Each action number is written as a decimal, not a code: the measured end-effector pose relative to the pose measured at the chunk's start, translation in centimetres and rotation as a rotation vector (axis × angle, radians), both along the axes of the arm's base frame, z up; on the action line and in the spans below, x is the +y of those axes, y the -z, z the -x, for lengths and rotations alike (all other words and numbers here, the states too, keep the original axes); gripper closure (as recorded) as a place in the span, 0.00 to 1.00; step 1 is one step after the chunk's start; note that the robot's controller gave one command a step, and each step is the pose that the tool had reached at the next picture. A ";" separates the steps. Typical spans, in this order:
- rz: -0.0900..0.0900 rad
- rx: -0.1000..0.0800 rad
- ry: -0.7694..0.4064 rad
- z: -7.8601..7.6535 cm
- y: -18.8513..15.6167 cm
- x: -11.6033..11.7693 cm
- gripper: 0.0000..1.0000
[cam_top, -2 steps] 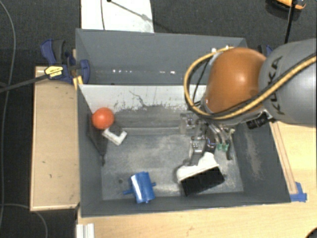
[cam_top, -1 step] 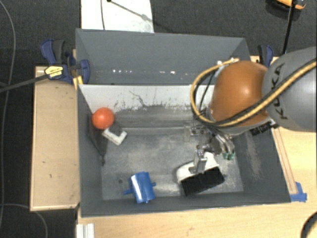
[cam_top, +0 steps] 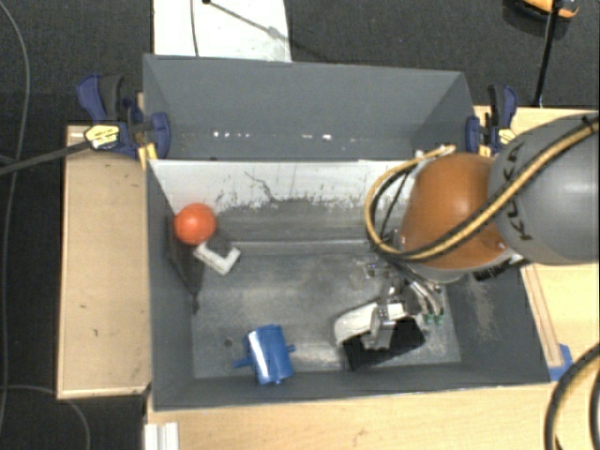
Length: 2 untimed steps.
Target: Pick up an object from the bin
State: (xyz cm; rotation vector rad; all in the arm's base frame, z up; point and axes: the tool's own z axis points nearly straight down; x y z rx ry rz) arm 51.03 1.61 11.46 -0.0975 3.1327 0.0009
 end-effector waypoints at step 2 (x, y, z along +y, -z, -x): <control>-0.003 0.004 0.050 0.8 3.9 -1.8 1.00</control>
Offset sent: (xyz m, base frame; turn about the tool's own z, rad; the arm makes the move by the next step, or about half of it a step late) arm 0.0000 0.0000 0.0000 0.0000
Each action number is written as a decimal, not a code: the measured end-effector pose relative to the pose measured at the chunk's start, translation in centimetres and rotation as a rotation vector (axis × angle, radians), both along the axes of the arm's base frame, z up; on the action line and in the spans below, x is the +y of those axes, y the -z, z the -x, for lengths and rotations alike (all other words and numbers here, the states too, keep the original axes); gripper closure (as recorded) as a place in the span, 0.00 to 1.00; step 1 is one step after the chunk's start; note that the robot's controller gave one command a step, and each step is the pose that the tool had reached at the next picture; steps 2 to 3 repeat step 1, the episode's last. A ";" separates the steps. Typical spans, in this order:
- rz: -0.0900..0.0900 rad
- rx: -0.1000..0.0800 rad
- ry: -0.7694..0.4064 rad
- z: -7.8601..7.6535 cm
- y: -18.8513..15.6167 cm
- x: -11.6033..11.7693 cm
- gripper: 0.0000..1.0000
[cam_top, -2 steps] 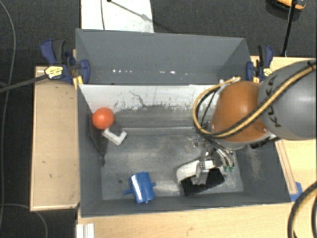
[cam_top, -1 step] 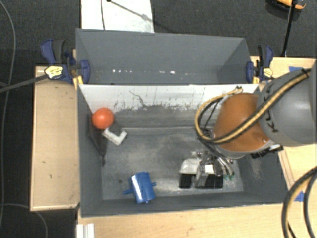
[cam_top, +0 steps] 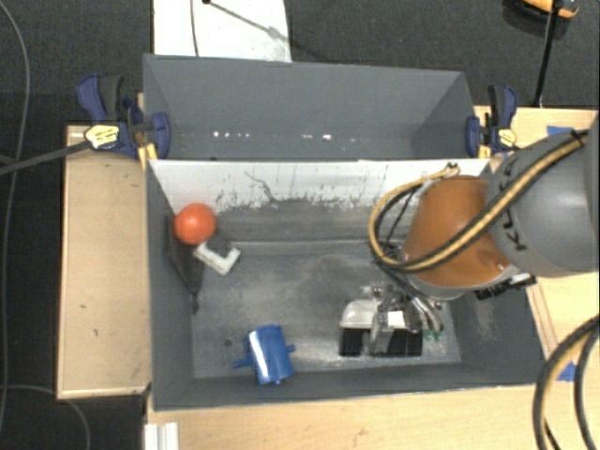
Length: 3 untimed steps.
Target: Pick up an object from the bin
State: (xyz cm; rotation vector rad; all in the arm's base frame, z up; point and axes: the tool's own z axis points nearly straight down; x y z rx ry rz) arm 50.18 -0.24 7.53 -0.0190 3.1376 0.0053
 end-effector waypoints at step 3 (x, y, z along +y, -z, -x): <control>0.000 -0.007 0.015 -1.1 -17.2 0.7 1.00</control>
Offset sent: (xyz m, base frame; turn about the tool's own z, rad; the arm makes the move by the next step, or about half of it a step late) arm 0.0000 0.0000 0.0000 0.0000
